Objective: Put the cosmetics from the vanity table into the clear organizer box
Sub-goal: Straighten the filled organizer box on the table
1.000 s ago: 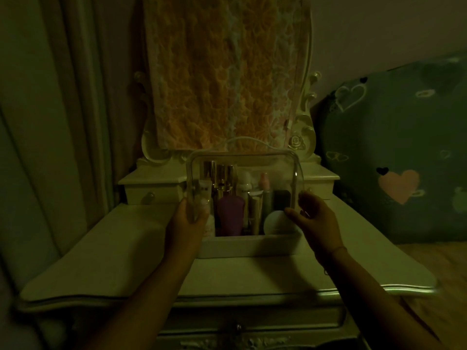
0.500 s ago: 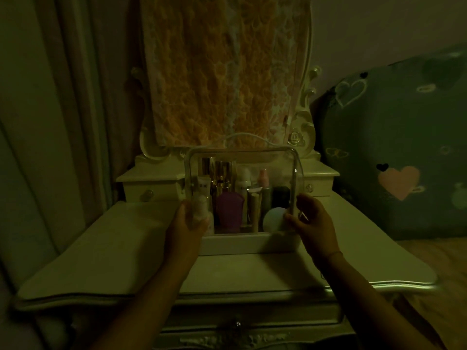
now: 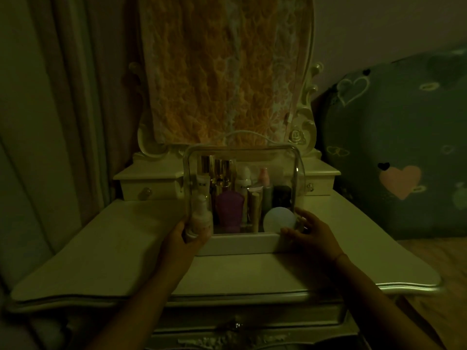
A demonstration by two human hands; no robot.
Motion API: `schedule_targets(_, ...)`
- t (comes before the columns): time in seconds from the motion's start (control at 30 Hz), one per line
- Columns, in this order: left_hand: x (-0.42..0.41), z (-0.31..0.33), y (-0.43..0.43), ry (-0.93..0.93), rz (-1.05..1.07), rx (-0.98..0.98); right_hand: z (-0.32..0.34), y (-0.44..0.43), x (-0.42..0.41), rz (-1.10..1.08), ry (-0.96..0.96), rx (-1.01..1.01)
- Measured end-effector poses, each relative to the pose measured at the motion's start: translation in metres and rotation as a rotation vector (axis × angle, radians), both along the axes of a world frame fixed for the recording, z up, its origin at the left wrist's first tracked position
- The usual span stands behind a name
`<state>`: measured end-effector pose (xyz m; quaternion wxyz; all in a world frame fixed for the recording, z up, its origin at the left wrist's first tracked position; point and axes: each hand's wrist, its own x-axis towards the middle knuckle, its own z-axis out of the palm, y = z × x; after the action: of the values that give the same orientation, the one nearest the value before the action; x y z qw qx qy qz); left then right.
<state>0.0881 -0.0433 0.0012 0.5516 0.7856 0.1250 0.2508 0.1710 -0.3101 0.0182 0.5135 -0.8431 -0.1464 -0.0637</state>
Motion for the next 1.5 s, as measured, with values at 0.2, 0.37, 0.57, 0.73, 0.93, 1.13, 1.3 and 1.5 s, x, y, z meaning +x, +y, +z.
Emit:
schedule_targets(0.2,0.005,-0.003,0.009,0.009,-0.009,-0.019,0.006,0.002,-0.004,0.045,0.021,0.036)
schedule_targets(0.37,0.007,-0.004,0.024,0.007,0.006,-0.017,0.007,0.015,-0.002,0.069,0.045,0.072)
schedule_targets(0.57,0.007,-0.006,0.056,0.006,0.014,-0.036,0.005,0.042,0.006,0.106,0.053,0.071)
schedule_targets(0.73,0.003,-0.008,0.090,0.014,0.039,-0.056,0.001,0.074,0.011,0.154,0.059,0.070)
schedule_targets(0.93,-0.003,-0.009,0.128,0.009,0.090,-0.061,0.001,0.114,0.015,0.210,0.058,0.056)
schedule_targets(1.13,-0.008,-0.009,0.157,-0.006,0.109,-0.078,0.001,0.147,0.017,0.244,0.057,0.047)
schedule_targets(1.3,-0.011,-0.008,0.182,0.003,0.101,-0.090,0.000,0.171,0.016,0.261,0.051,0.046)
schedule_targets(1.5,-0.016,-0.006,0.215,0.052,0.080,-0.103,-0.003,0.200,0.012,0.258,0.049,0.060)
